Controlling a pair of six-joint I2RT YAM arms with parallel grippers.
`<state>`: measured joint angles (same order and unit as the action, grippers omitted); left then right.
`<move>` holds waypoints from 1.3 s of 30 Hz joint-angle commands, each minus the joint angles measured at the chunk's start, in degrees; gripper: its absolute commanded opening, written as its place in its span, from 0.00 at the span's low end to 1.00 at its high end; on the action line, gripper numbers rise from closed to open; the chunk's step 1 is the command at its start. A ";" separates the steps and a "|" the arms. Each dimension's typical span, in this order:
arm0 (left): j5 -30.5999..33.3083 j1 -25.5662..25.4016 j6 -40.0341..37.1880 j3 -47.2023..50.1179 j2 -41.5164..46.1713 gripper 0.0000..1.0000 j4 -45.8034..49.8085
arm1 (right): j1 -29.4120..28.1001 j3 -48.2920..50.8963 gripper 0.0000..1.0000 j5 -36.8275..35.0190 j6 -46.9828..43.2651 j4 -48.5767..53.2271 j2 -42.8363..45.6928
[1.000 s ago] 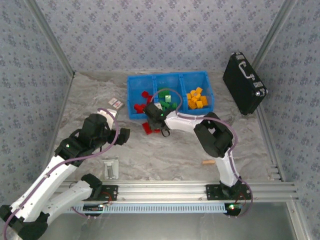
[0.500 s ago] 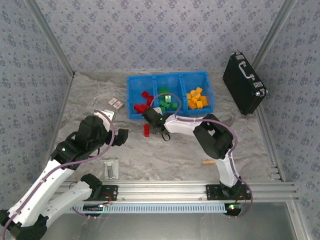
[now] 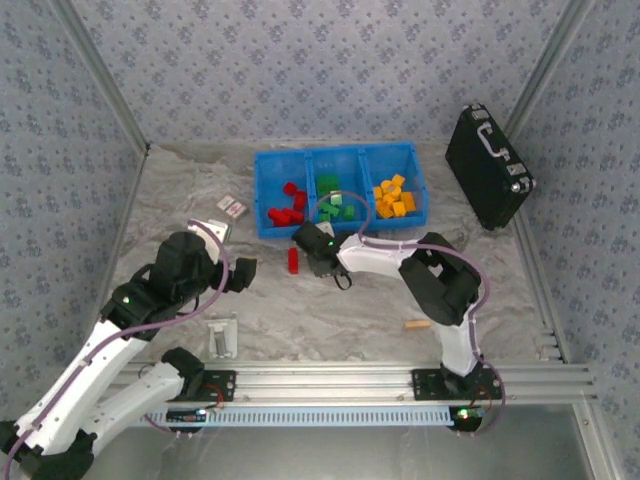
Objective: Sort the legos into containers by color
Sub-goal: Pick up the lego from the center of the table, then place the lego in the container.
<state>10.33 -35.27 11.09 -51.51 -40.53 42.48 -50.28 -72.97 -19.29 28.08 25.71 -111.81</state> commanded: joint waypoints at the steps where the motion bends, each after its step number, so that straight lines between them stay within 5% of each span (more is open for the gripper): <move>1: 0.35 -0.31 -0.90 -1.03 -0.40 1.00 0.30 | -0.69 -1.11 0.31 -0.57 -1.05 4.67 4.36; 10: 1.80 -0.22 -0.57 -0.18 1.69 1.00 0.50 | 0.95 -12.12 0.31 0.17 -7.15 6.30 7.26; 39: -0.59 -0.23 2.23 1.81 1.16 1.00 -2.44 | 10.38 -49.60 0.30 12.46 -12.84 6.98 -21.02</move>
<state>10.72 -35.27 12.56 -50.09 -38.76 41.80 -40.14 -119.81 -9.32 16.64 30.68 -130.15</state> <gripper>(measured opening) 0.999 0.324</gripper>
